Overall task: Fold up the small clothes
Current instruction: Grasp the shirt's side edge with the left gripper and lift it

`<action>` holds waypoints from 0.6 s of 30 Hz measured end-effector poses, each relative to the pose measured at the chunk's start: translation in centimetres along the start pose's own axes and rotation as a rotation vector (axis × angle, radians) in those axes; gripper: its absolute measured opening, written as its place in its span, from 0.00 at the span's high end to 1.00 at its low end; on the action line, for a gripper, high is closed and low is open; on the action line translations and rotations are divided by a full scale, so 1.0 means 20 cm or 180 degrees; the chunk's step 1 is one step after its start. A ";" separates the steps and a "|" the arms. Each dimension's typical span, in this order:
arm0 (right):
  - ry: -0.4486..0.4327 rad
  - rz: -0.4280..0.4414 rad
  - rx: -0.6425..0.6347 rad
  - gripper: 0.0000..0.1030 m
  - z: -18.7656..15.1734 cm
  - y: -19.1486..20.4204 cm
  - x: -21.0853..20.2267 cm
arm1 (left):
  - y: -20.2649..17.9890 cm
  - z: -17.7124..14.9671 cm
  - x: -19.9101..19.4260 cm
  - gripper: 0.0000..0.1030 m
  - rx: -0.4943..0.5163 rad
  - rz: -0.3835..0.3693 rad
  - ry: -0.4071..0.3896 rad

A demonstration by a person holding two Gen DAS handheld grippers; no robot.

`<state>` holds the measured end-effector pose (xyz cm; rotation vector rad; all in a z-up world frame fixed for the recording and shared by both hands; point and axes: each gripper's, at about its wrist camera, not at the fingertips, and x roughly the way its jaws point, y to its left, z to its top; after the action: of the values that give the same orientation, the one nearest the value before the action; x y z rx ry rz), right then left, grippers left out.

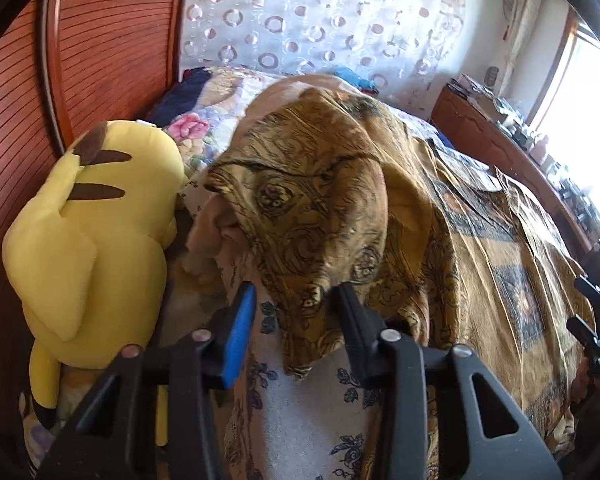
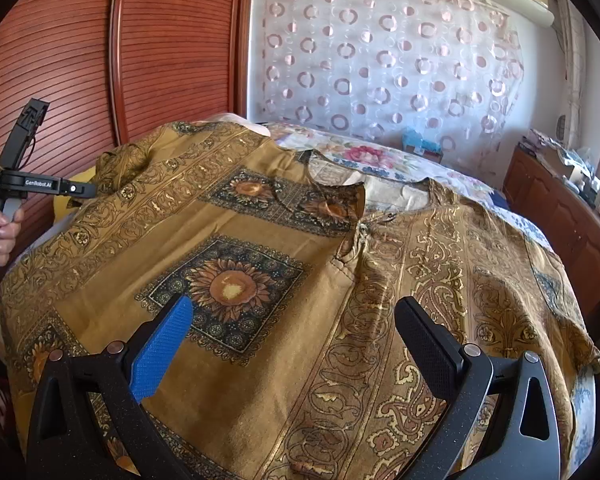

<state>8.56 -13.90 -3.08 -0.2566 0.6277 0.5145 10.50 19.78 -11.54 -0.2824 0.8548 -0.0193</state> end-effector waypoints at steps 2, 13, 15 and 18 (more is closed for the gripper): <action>0.0010 0.0011 0.0002 0.00 0.00 0.00 0.00 | 0.00 0.01 0.01 0.88 0.0048 -0.0046 0.0031; 0.0026 0.0053 0.0028 0.01 0.00 0.00 0.02 | -0.40 0.24 -0.19 1.00 0.0703 0.0185 -0.0513; 0.0017 0.0042 0.0027 0.01 0.00 0.00 0.02 | -0.51 0.26 -0.19 1.00 0.0868 0.0197 -0.0566; 0.0005 0.0030 0.0028 0.01 0.00 0.00 0.02 | -0.62 0.25 -0.19 0.97 0.1024 0.0104 -0.0566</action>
<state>8.72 -13.79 -3.35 -0.2458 0.6328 0.5204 12.91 9.53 -2.42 0.0320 0.6670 -0.0990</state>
